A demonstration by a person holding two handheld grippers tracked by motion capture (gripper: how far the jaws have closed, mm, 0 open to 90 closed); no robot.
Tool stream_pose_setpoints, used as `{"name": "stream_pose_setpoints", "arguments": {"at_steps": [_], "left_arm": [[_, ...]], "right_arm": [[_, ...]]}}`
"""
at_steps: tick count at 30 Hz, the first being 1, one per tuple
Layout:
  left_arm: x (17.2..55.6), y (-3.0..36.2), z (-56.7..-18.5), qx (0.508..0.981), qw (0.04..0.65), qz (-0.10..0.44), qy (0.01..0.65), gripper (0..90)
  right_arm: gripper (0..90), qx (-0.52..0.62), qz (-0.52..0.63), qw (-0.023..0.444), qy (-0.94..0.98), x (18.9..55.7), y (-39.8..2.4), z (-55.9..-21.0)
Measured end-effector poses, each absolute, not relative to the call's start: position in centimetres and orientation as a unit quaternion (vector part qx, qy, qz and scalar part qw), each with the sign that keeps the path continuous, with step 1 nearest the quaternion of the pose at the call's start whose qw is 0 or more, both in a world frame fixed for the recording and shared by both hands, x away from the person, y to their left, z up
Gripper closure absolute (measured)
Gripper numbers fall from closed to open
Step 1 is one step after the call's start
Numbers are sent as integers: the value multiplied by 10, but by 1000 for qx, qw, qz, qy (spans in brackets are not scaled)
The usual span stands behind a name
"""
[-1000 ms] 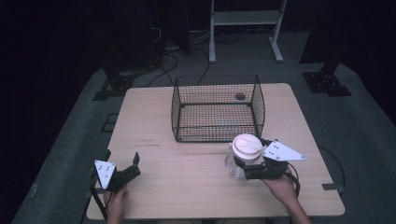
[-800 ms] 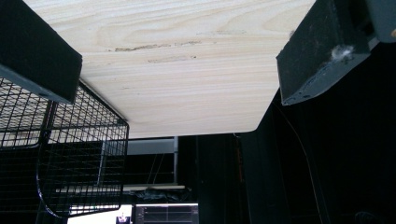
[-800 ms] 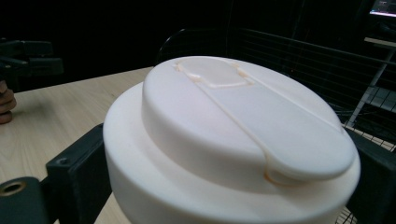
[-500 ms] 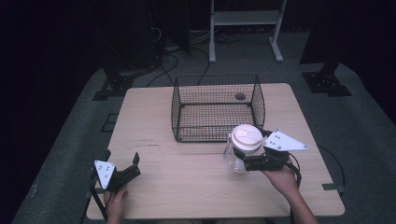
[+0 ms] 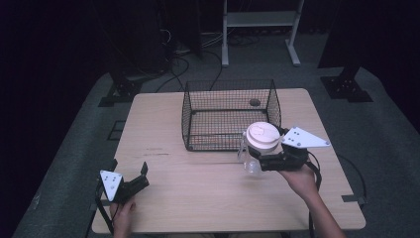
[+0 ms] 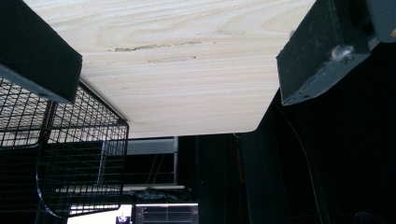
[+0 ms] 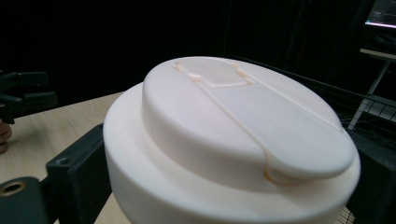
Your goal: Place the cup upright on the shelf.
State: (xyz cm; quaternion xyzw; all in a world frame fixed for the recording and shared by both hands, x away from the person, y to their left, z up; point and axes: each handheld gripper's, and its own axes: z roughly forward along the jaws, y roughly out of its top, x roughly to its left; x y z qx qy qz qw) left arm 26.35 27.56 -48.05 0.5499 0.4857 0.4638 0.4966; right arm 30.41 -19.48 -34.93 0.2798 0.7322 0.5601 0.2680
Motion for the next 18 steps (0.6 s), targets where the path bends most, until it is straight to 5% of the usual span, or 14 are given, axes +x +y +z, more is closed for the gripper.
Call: {"name": "stream_pose_setpoints", "arguments": {"at_steps": [18], "left_arm": [[263, 276, -481, 551, 497, 464, 485, 0]], "right_arm": [[44, 278, 556, 277, 733, 319, -190, -324]]}}
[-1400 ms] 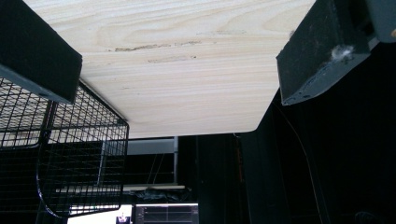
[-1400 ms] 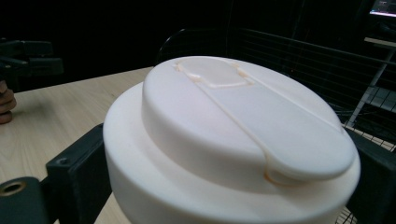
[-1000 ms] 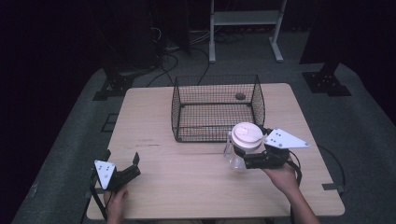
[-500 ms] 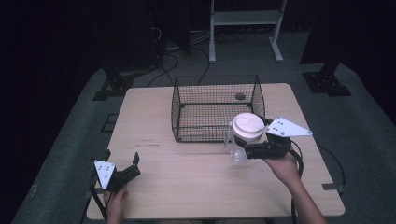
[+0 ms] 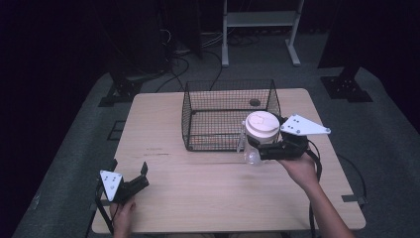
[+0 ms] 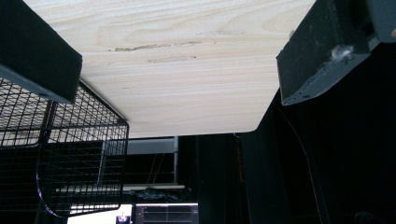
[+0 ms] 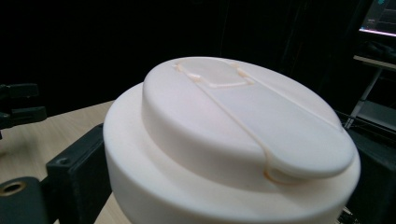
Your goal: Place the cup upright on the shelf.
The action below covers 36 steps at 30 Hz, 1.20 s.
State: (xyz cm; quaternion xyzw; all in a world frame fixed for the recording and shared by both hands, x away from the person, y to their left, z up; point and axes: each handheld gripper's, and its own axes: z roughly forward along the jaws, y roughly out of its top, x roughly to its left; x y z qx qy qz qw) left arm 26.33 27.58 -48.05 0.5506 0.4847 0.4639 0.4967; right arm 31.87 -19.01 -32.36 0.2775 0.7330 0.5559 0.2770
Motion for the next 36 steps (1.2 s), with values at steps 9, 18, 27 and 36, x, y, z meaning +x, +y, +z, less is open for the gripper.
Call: {"name": "stream_pose_setpoints", "arguments": {"at_steps": [9, 18, 27, 36], "left_arm": [[264, 276, -481, 549, 498, 464, 485, 0], [263, 276, -481, 548, 499, 463, 485, 0], [263, 276, -481, 547, 500, 463, 486, 0], [263, 276, -481, 548, 500, 462, 486, 0]], "right_arm": [[44, 273, 557, 279, 733, 328, -185, -310], [44, 265, 558, 288, 732, 337, -177, -293], [44, 261, 555, 294, 733, 347, -170, -282], [44, 261, 553, 298, 733, 358, -164, -274]]}}
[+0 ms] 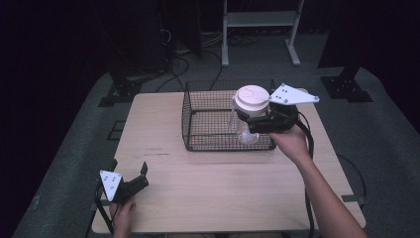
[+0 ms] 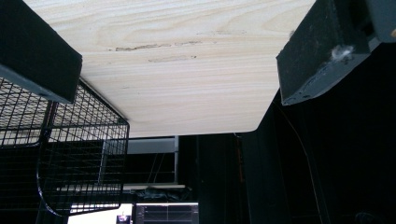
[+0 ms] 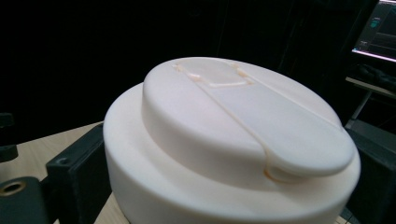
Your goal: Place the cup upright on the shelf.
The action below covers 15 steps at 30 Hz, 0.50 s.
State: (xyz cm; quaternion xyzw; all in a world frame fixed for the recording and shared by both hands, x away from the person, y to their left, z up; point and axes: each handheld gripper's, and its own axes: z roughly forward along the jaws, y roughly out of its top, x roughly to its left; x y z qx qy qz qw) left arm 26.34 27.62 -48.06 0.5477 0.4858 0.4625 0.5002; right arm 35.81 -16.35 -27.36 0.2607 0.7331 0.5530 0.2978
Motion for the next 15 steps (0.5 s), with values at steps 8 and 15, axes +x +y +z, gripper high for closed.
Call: {"name": "stream_pose_setpoints", "arguments": {"at_steps": [8, 15], "left_arm": [[263, 276, -481, 547, 501, 463, 485, 0], [263, 277, -481, 547, 501, 462, 486, 0]], "right_arm": [[44, 261, 551, 302, 733, 369, -158, -267], [44, 263, 550, 304, 732, 378, -154, -263]]}}
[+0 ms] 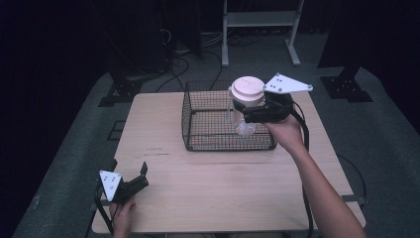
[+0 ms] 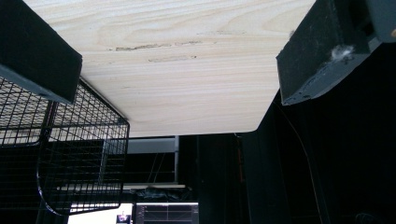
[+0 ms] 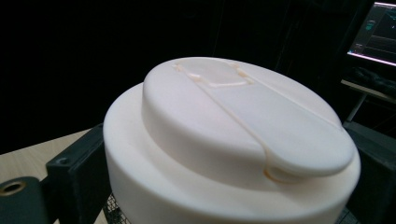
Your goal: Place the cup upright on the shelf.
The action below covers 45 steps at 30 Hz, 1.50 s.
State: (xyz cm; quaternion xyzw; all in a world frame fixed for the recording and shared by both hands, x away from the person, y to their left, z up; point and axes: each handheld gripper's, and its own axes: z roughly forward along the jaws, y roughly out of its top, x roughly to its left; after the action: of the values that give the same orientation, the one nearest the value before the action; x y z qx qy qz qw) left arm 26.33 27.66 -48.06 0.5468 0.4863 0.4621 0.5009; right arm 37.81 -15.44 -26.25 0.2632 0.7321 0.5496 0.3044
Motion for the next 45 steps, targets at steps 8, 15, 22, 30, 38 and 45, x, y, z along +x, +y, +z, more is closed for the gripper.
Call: {"name": "stream_pose_setpoints", "arguments": {"at_steps": [8, 15, 22, 30, 38, 45], "left_arm": [[263, 277, -481, 546, 503, 461, 486, 0], [263, 277, -481, 545, 503, 461, 487, 0], [263, 277, -481, 545, 503, 461, 487, 0], [263, 277, -481, 545, 504, 461, 487, 0], [263, 278, -481, 545, 504, 461, 486, 0], [263, 278, -481, 544, 505, 461, 487, 0]], "right_arm": [[44, 267, 547, 309, 731, 390, -149, -259], [44, 275, 543, 311, 730, 401, -144, -259], [44, 280, 542, 315, 727, 413, -140, -257], [44, 284, 541, 315, 726, 425, -133, -260], [44, 290, 534, 315, 729, 439, -127, -270], [44, 293, 533, 309, 731, 450, -123, -280]]}}
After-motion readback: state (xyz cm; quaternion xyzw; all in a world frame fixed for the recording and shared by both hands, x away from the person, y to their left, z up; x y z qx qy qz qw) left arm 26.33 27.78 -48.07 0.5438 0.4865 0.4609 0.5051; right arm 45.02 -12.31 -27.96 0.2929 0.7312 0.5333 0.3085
